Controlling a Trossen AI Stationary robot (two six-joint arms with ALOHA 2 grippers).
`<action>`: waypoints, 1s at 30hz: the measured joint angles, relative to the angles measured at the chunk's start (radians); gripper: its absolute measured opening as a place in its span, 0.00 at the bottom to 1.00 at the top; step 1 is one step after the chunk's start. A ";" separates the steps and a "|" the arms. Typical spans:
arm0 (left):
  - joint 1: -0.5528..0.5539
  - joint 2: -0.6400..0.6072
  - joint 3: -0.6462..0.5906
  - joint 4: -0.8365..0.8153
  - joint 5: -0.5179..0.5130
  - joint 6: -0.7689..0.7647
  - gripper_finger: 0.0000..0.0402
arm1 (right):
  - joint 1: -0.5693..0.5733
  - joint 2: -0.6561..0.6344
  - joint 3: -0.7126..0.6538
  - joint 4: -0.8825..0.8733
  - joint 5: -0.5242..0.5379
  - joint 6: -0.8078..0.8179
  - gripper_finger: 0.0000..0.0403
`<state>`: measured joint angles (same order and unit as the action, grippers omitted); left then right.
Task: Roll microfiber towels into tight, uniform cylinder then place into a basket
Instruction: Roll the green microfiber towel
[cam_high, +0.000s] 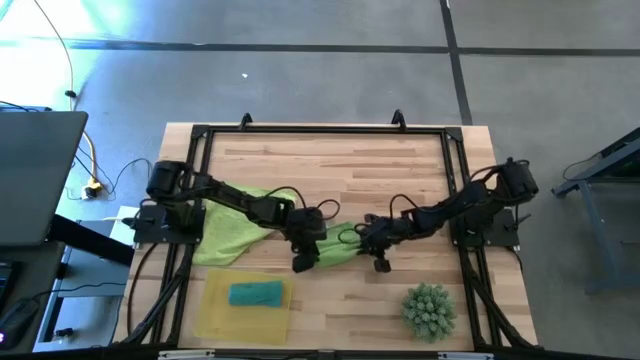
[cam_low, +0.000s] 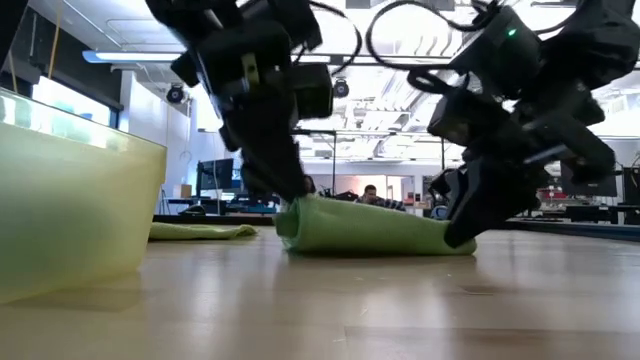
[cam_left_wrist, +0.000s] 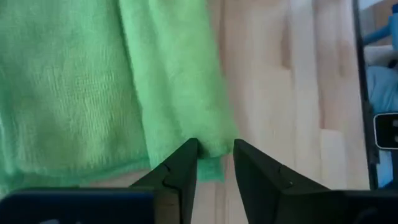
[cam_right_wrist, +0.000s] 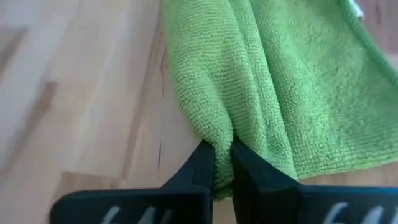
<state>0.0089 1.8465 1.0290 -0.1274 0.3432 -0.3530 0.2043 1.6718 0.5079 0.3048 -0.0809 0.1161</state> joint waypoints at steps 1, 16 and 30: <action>-0.007 -0.006 0.002 0.007 -0.019 0.020 0.24 | -0.014 -0.001 -0.001 0.001 -0.027 0.026 0.02; -0.182 -0.047 0.003 0.003 -0.475 0.264 0.30 | -0.187 0.004 -0.007 0.002 -0.371 0.415 0.03; -0.262 0.031 0.006 0.152 -0.752 0.498 0.41 | -0.193 0.002 -0.006 -0.011 -0.399 0.509 0.03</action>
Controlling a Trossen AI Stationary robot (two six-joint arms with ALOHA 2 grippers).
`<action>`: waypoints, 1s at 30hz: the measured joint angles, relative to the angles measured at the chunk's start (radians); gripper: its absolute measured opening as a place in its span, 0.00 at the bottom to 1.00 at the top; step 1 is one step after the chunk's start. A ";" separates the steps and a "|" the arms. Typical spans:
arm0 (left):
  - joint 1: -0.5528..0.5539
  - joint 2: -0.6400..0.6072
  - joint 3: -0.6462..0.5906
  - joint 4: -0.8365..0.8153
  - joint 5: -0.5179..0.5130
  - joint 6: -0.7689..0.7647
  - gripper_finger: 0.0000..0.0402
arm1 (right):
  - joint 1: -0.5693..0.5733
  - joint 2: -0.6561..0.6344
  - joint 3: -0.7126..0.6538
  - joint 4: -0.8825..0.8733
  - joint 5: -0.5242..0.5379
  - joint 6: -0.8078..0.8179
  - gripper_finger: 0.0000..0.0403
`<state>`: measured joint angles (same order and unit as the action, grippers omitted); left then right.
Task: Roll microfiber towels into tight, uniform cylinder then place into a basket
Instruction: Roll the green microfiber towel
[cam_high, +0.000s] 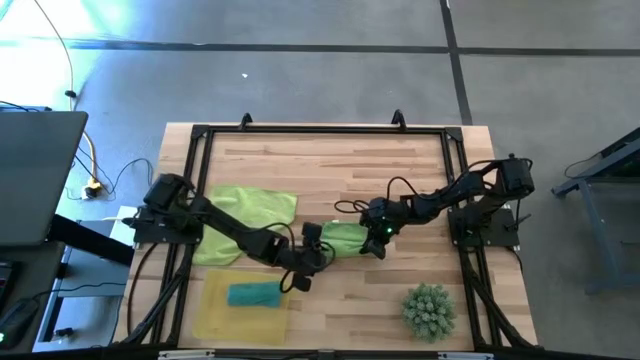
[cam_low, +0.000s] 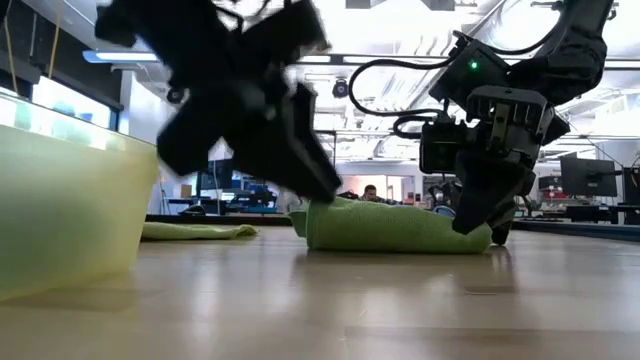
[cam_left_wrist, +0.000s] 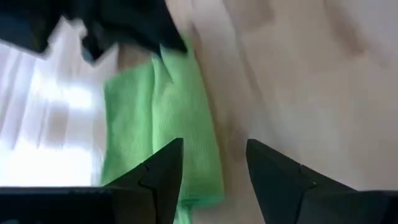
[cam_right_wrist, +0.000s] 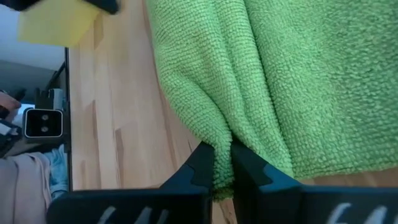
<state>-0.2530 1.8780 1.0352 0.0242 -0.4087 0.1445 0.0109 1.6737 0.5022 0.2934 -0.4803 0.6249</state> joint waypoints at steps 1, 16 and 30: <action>0.003 0.011 -0.003 -0.001 -0.003 0.002 0.41 | 0.000 0.000 0.000 0.000 0.000 0.001 0.03; 0.059 0.063 -0.002 0.018 -0.084 0.008 0.41 | 0.000 0.000 0.000 -0.002 0.000 -0.001 0.03; -0.017 0.019 0.000 0.023 -0.031 -0.019 0.41 | -0.004 0.000 0.000 -0.004 0.000 -0.004 0.03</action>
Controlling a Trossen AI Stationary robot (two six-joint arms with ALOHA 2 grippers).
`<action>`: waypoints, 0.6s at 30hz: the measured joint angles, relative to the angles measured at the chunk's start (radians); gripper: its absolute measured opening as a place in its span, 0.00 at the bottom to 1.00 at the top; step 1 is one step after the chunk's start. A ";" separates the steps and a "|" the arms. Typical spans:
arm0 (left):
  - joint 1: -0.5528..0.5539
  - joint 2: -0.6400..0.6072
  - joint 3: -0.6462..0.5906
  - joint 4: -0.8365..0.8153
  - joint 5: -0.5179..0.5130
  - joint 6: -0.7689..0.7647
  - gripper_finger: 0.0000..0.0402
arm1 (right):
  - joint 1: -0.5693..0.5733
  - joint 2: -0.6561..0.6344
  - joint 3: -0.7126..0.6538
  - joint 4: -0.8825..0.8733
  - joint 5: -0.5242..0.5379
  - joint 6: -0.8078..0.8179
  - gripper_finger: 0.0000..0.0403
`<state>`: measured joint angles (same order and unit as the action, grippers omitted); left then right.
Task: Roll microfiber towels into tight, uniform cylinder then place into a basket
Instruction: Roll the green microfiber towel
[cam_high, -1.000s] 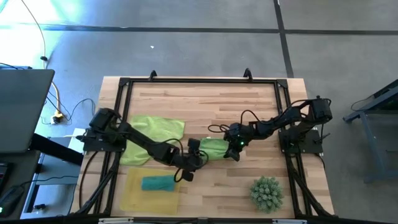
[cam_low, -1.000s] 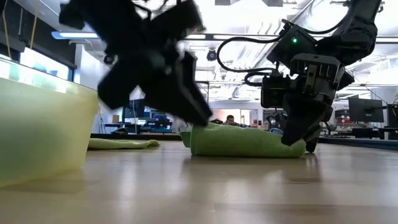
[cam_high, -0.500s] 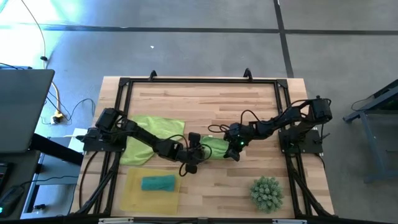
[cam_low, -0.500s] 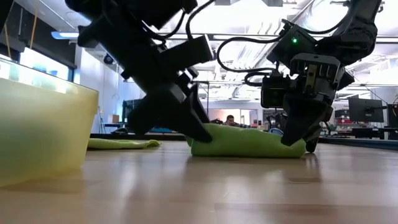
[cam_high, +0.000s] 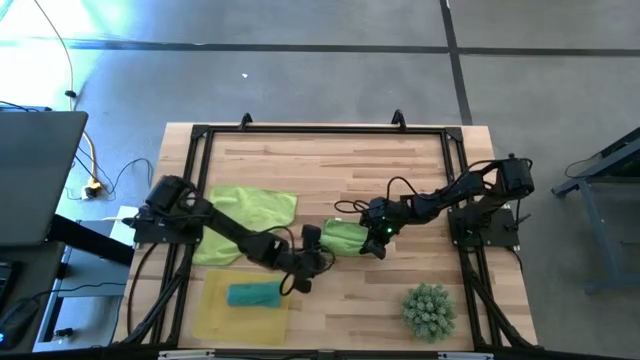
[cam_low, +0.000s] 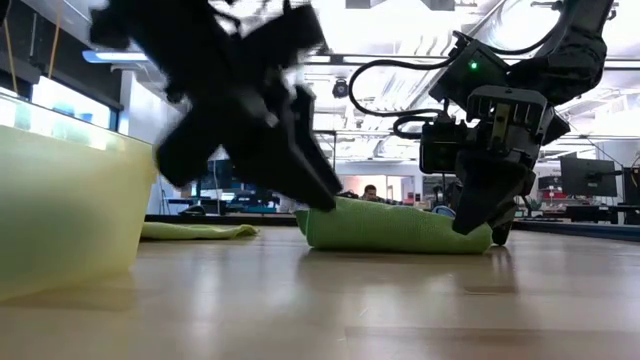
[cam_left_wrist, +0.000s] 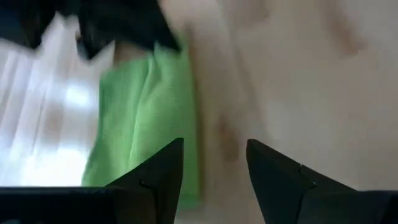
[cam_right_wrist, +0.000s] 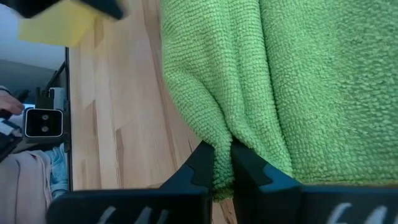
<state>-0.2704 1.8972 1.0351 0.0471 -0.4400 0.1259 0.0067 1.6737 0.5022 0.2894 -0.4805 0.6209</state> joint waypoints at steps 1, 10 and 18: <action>0.009 0.011 -0.001 -0.004 0.000 -0.001 0.41 | 0.000 0.000 0.000 0.000 0.000 0.000 0.03; 0.082 0.074 0.001 0.009 0.041 0.000 0.41 | 0.000 0.000 0.000 0.003 0.000 0.008 0.03; 0.130 0.109 0.005 0.019 0.081 -0.139 0.40 | 0.000 0.000 0.000 0.003 -0.003 0.005 0.03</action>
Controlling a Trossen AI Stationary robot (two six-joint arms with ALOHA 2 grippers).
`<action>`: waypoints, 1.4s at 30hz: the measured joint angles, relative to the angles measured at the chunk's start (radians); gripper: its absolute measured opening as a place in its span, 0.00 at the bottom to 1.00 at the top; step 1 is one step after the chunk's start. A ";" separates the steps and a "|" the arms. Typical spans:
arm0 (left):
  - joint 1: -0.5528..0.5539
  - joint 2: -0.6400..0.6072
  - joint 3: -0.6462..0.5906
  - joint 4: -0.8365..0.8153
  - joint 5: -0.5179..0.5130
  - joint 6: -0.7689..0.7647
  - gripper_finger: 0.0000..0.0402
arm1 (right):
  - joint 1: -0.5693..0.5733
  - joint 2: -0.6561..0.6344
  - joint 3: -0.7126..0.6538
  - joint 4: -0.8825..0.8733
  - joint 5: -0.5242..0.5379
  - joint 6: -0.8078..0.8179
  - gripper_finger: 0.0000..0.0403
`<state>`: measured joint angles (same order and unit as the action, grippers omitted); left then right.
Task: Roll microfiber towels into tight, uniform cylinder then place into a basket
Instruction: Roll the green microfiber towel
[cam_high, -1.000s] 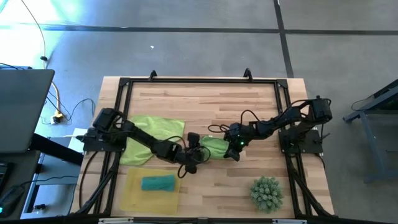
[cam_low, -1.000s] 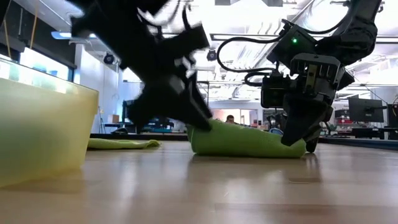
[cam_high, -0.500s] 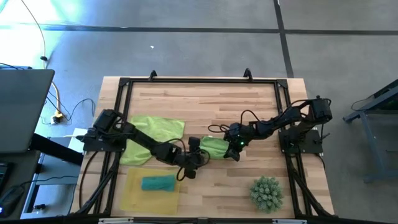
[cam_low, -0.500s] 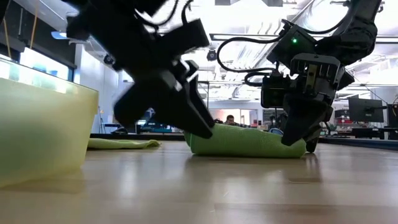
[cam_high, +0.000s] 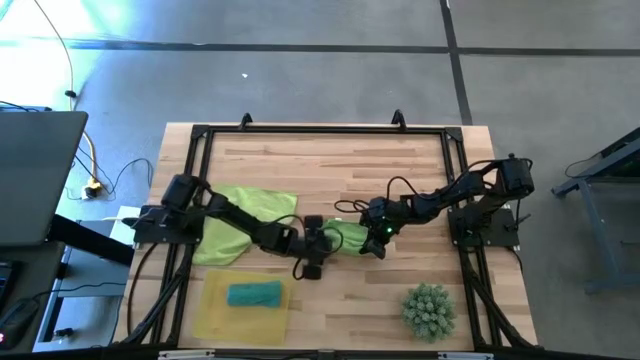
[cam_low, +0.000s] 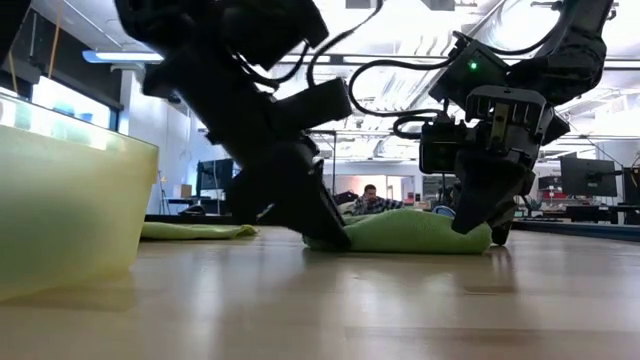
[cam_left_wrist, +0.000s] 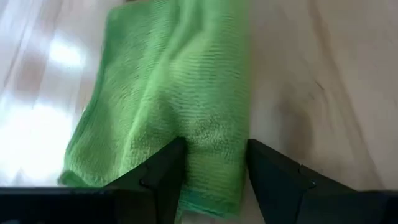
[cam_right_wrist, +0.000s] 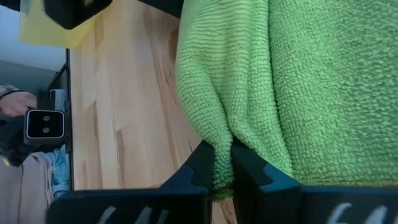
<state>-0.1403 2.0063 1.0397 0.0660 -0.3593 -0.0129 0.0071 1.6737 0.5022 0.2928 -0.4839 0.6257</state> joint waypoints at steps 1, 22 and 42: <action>0.010 0.001 0.000 0.001 0.017 -0.051 0.40 | 0.000 0.000 0.000 0.001 -0.001 -0.001 0.03; 0.198 -0.008 -0.005 0.008 0.732 -0.522 0.02 | -0.002 -0.196 -0.006 -0.134 -0.062 -0.608 0.21; 0.277 -0.008 -0.005 -0.013 0.777 -0.644 0.03 | 0.288 -0.246 -0.002 -0.085 0.584 -0.971 0.31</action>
<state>0.1364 1.9980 1.0348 0.0528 0.4174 -0.6565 0.2947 1.4282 0.4999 0.2082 0.1001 -0.3449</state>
